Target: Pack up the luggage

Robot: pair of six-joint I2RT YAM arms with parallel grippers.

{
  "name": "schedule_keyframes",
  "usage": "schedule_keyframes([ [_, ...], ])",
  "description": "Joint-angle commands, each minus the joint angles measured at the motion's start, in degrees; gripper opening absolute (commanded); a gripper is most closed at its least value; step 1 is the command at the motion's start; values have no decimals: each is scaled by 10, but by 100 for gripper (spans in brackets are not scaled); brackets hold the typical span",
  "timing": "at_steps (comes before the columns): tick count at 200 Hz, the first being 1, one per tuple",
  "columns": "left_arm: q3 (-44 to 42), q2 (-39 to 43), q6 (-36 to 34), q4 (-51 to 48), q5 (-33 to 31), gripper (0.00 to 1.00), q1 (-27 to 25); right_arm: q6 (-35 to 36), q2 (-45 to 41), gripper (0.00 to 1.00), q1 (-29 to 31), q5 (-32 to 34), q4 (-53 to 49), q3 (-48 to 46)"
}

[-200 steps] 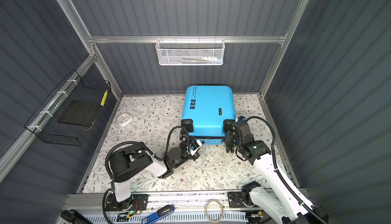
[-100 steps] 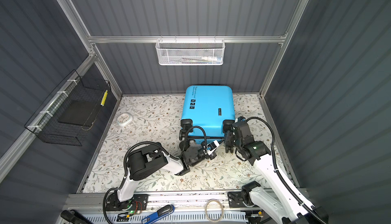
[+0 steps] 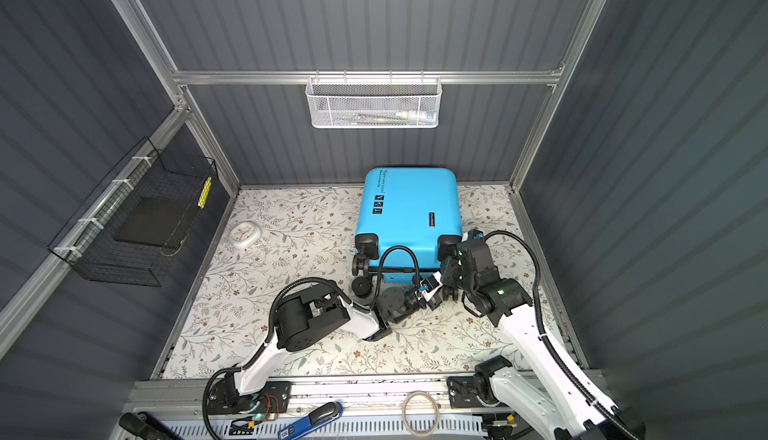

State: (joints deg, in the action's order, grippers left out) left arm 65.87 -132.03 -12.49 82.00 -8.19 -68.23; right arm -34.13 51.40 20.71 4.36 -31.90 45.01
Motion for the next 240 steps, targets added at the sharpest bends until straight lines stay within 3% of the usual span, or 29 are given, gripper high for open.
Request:
schedule_keyframes([
  [1, 2, -11, 31, 20, 56, 2, -36, -13, -8, 0, 7, -17, 52, -2],
  [23, -25, 1, 33, 34, 46, 11, -37, -13, -8, 0, 7, -16, 52, -3],
  [61, -97, 46, 48, 50, 21, 50, -37, -13, -4, 0, 7, -9, 53, -4],
  [117, -228, 166, 47, 42, -49, 75, -41, 0, -7, 0, 5, 14, 45, 9],
  [129, -242, 200, 47, 19, -67, 79, -41, 6, -6, 17, 2, 12, 38, 19],
  [145, -246, 250, 39, -44, -71, 83, -41, 16, -4, 50, -6, 0, 27, 42],
  [166, -241, 308, 37, -130, -81, 88, -41, 34, -5, 71, -28, -28, 8, 78],
  [178, -233, 338, 34, -179, -84, 92, -41, 47, -7, 76, -45, -43, -5, 100],
  [185, -226, 356, 31, -211, -90, 100, -41, 53, -10, 78, -57, -47, -14, 111],
  [220, -173, 420, 15, -380, -141, 100, -40, 43, -26, 80, -202, -126, -13, 116],
  [240, -160, 443, 1, -403, -179, 100, -40, 18, -15, 80, -285, -184, 12, 97],
])
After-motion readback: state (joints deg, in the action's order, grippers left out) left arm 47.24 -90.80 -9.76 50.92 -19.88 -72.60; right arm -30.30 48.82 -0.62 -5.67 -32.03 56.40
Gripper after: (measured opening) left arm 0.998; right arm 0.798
